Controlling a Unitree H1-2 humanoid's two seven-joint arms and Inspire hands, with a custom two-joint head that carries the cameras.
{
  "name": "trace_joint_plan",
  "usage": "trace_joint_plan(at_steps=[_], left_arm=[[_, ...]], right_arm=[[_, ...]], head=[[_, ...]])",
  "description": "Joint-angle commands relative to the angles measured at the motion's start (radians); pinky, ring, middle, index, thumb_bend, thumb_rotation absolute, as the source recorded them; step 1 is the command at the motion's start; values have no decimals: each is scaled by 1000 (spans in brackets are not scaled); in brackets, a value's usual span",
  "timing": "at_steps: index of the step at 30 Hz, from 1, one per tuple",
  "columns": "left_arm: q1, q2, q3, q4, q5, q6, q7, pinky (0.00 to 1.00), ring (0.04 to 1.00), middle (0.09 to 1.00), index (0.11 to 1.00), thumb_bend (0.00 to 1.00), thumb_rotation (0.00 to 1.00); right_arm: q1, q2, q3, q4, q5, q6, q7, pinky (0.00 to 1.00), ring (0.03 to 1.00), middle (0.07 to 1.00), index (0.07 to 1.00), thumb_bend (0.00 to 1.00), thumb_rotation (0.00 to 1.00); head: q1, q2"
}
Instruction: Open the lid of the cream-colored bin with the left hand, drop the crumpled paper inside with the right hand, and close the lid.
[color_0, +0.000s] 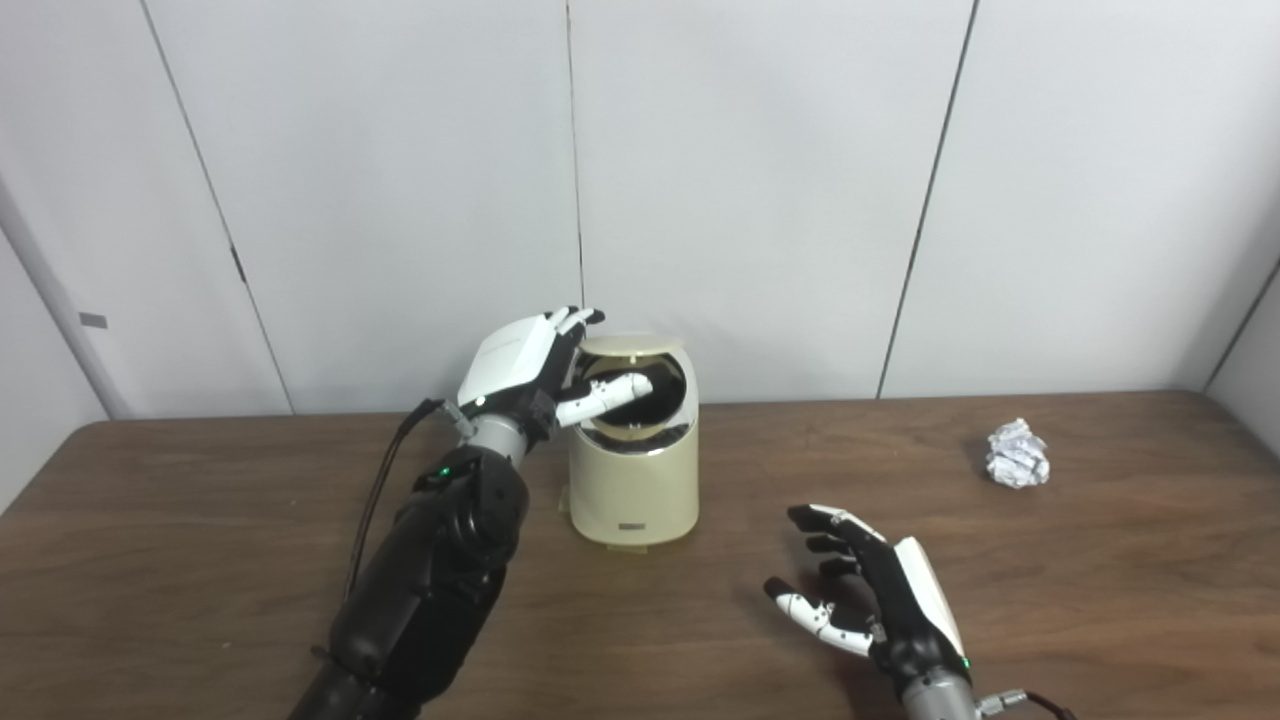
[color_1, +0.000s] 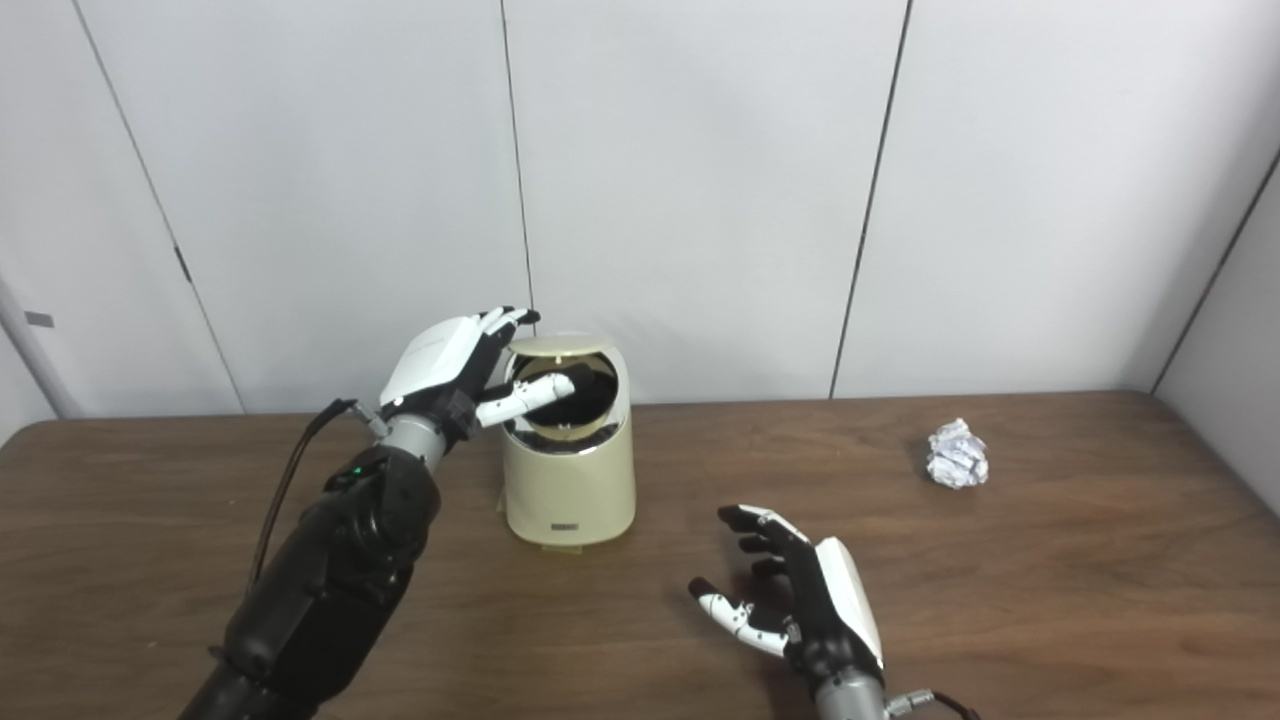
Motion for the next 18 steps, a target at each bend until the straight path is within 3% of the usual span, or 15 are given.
trace_joint_plan(at_steps=[1, 9, 13, 18], left_arm=[[-57, 4, 15, -23, -3, 4, 13, 1000, 1000, 986, 957, 949, 1000], [-87, -23, 110, -34, -77, 7, 57, 999, 982, 984, 957, 881, 1000], [-90, -12, 140, -71, -97, 5, 60, 912, 969, 991, 965, 932, 1000], [-87, 24, 148, -111, -88, 16, 56, 909, 963, 989, 973, 984, 1000]], right_arm=[[-1, 9, 12, 16, 10, 36, 37, 676, 765, 787, 751, 281, 185], [-4, 3, 15, 28, 3, 21, 31, 666, 757, 781, 748, 277, 181], [-7, 5, 11, 31, 6, 32, 33, 672, 761, 785, 751, 278, 214], [-10, -1, 10, 46, 11, 11, 30, 675, 761, 783, 753, 275, 190]], head=[[-2, -1], [2, -3], [5, -7], [8, -13]])
